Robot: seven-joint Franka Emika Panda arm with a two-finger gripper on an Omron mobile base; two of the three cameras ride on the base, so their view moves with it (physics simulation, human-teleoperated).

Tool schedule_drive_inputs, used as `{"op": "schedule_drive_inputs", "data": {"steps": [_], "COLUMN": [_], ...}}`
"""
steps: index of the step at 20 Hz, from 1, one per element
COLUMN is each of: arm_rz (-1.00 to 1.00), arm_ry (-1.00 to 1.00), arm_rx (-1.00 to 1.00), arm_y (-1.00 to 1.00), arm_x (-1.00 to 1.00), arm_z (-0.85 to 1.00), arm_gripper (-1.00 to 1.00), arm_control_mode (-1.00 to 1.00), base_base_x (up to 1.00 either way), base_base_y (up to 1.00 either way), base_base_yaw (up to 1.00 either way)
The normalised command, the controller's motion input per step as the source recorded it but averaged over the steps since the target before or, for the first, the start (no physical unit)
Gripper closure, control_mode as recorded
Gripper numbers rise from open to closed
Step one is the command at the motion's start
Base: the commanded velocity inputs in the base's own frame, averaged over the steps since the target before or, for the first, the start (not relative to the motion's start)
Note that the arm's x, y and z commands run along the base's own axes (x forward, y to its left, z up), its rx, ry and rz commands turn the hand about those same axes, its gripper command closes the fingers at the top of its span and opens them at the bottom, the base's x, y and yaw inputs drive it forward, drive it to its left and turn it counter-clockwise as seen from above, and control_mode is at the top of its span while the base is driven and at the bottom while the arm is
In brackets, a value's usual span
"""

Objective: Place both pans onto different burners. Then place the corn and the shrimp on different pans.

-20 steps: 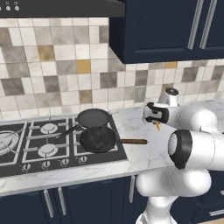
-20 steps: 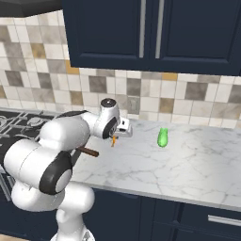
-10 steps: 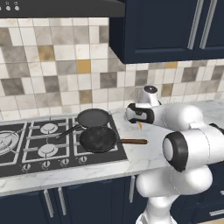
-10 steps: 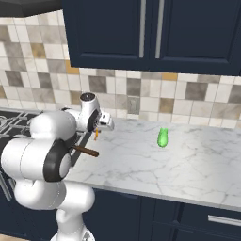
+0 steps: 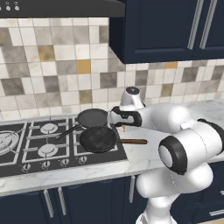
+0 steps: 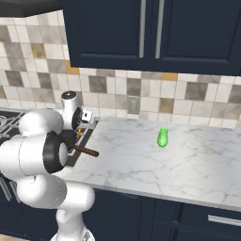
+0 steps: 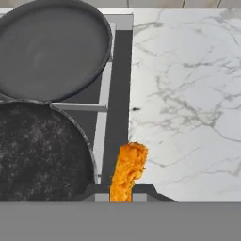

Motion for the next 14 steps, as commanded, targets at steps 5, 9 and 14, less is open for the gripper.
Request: {"op": "schedule_drive_inputs", "data": {"steps": [5, 9, 14], "arm_rz": [0.02, 0.02, 0.00], "arm_ry": [0.00, 0.00, 0.00], "arm_rx": [0.01, 0.02, 0.02], "arm_y": [0.72, 0.52, 0.36], "arm_x": [0.00, 0.00, 0.00], "arm_z": [0.00, -0.03, -0.20], "arm_gripper": [1.00, 1.00, 1.00], "arm_control_mode": [-1.00, -1.00, -1.00], "base_base_x": [0.00, 0.00, 0.00], "base_base_y": [0.00, 0.00, 0.00], "base_base_yaw": [0.00, 0.00, 0.00]}}
